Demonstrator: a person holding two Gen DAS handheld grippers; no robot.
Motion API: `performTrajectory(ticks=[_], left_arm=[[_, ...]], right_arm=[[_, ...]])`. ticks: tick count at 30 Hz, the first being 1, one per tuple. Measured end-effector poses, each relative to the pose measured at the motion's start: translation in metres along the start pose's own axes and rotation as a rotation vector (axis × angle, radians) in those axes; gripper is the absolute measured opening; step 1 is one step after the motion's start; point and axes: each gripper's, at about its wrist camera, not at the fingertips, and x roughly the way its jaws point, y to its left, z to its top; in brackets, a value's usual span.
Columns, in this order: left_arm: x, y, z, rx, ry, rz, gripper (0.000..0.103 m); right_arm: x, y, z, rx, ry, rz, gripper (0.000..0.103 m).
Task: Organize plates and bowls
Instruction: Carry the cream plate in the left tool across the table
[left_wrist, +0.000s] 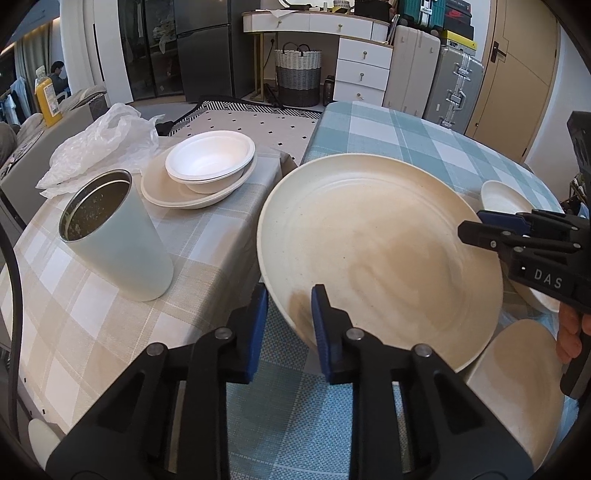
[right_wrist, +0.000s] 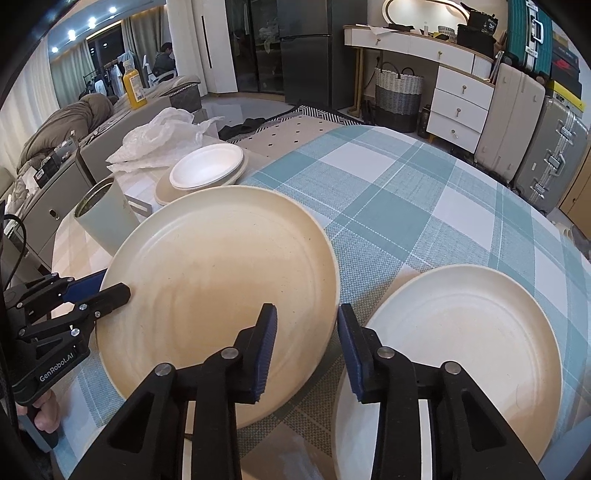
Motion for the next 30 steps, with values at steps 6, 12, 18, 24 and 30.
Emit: performTrajectory(ticks=[6, 12, 18, 24, 30], left_arm=[[-0.003, -0.001, -0.001, 0.011, -0.014, 0.029, 0.020], [-0.011, -0.002, 0.000, 0.019, -0.031, 0.041, 0.020], [-0.026, -0.002, 0.002, 0.017, -0.060, 0.038, 0.020], [-0.047, -0.002, 0.002, 0.019, -0.091, 0.033, 0.020], [-0.076, -0.006, -0.002, 0.026, -0.126, 0.028, 0.020]], right_arm=[[-0.002, 0.001, -0.004, -0.009, -0.014, -0.018, 0.021], [-0.007, 0.003, -0.005, -0.010, -0.030, -0.025, 0.020], [-0.023, 0.007, -0.004, -0.005, -0.062, -0.027, 0.020], [-0.044, 0.012, -0.004, -0.006, -0.100, -0.041, 0.020], [-0.072, 0.017, -0.008, 0.002, -0.137, -0.052, 0.020]])
